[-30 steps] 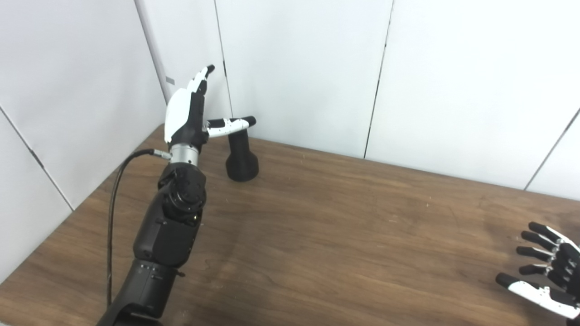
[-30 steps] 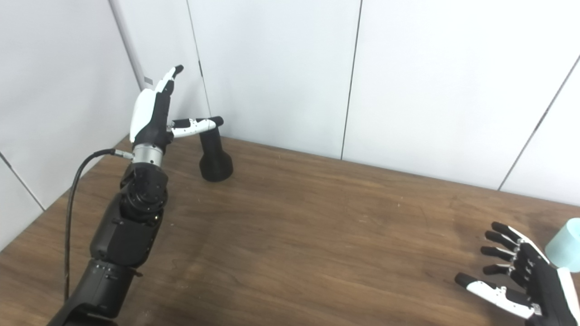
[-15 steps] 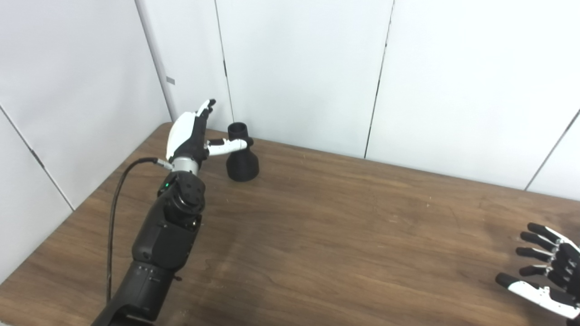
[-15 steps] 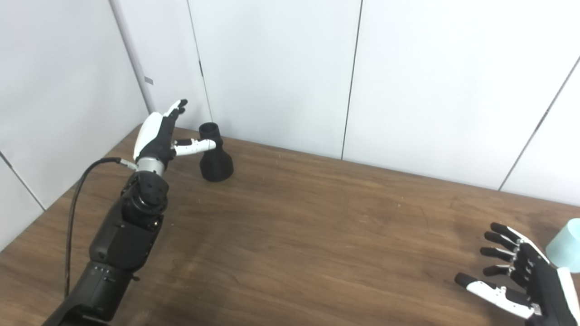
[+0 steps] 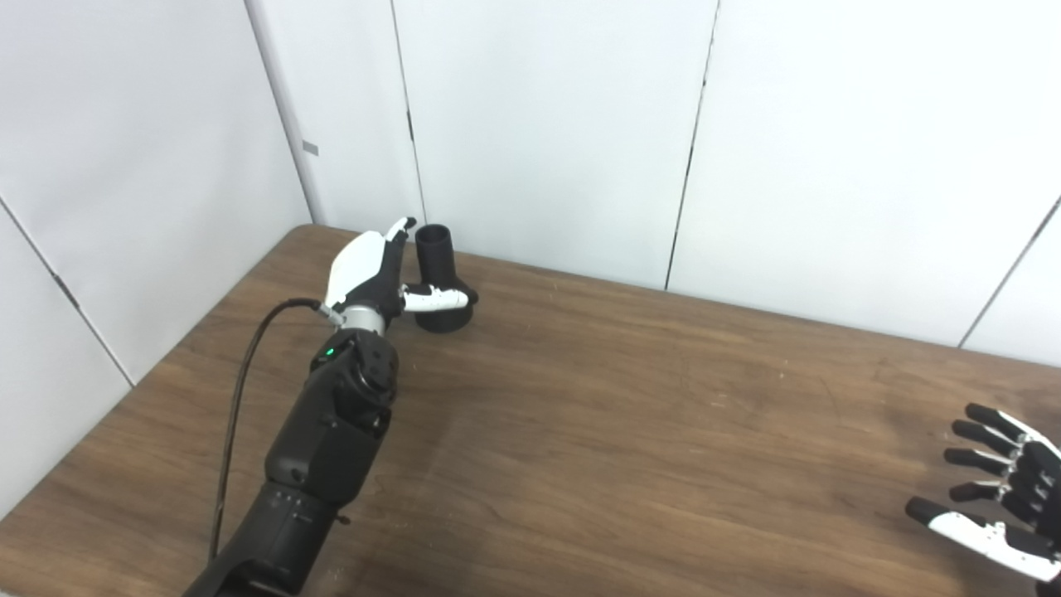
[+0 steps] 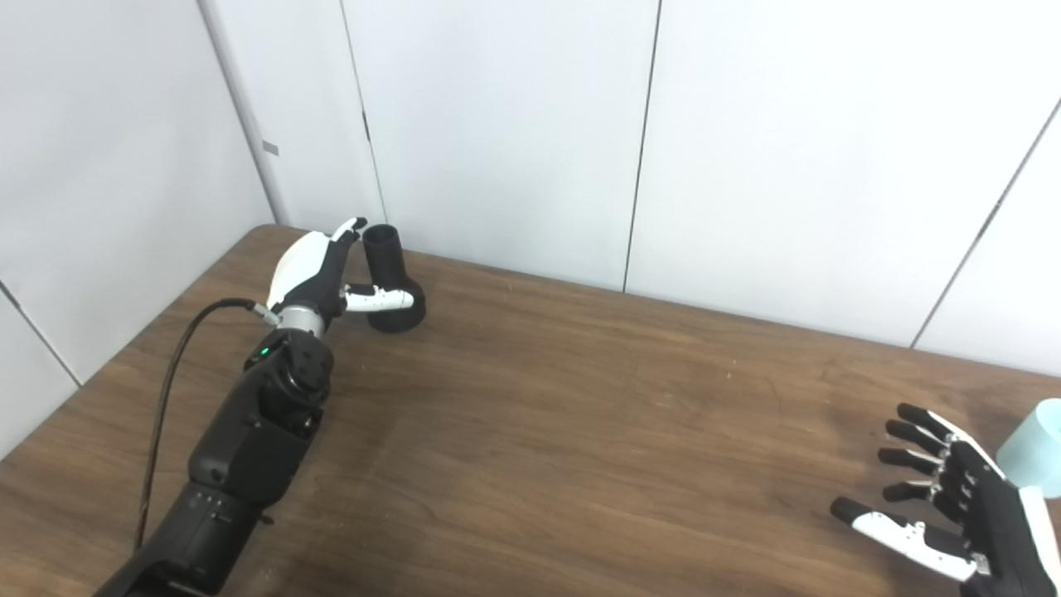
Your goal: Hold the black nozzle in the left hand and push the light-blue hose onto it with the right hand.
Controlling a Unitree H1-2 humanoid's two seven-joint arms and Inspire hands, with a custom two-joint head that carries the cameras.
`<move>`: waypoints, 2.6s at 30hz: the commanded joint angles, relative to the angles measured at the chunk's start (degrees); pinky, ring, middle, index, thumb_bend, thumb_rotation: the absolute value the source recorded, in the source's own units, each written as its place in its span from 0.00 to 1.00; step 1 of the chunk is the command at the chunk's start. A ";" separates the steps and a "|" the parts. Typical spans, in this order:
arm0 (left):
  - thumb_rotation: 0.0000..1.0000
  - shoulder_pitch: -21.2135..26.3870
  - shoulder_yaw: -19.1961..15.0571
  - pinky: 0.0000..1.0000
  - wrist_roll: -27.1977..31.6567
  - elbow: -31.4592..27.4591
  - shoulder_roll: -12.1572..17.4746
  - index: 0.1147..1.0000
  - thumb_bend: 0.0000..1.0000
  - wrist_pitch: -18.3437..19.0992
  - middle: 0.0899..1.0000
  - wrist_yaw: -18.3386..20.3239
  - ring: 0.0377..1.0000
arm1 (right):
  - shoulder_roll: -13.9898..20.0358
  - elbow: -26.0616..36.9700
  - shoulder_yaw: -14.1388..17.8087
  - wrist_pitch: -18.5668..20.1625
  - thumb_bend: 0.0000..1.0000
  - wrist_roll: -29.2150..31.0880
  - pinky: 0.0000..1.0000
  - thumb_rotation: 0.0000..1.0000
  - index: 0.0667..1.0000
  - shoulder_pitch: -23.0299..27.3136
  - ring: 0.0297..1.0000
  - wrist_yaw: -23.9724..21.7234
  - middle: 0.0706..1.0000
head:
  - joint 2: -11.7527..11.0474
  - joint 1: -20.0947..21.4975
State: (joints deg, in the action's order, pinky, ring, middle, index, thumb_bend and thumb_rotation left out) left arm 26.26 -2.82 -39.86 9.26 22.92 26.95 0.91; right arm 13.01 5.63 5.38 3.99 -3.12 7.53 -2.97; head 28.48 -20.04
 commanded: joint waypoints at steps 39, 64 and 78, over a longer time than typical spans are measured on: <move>0.27 3.97 1.89 1.00 0.71 9.02 -0.53 0.79 0.98 -1.49 0.82 -7.75 0.90 | 0.72 3.32 0.48 -1.43 0.72 -1.22 0.53 0.00 0.79 0.59 0.69 0.48 0.77 | 0.53 1.40; 0.15 4.33 2.68 1.00 11.88 14.07 0.05 0.63 0.89 -8.57 0.66 -9.47 0.80 | 0.81 4.45 0.37 -0.62 0.72 -1.57 0.53 0.00 0.78 0.20 0.69 0.35 0.77 | 1.72 2.17; 0.06 4.45 4.97 1.00 10.94 17.75 0.12 0.42 0.52 -13.67 0.48 -14.79 0.64 | 0.26 5.11 0.48 0.03 0.71 -1.72 0.53 0.00 0.78 0.19 0.69 0.72 0.77 | 2.28 2.47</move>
State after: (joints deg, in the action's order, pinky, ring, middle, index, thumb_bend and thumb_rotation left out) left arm 28.92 1.69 -28.49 27.15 22.32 14.42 -13.39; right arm 12.90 8.47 5.31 4.69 -4.91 6.68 -2.81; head 30.67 -17.49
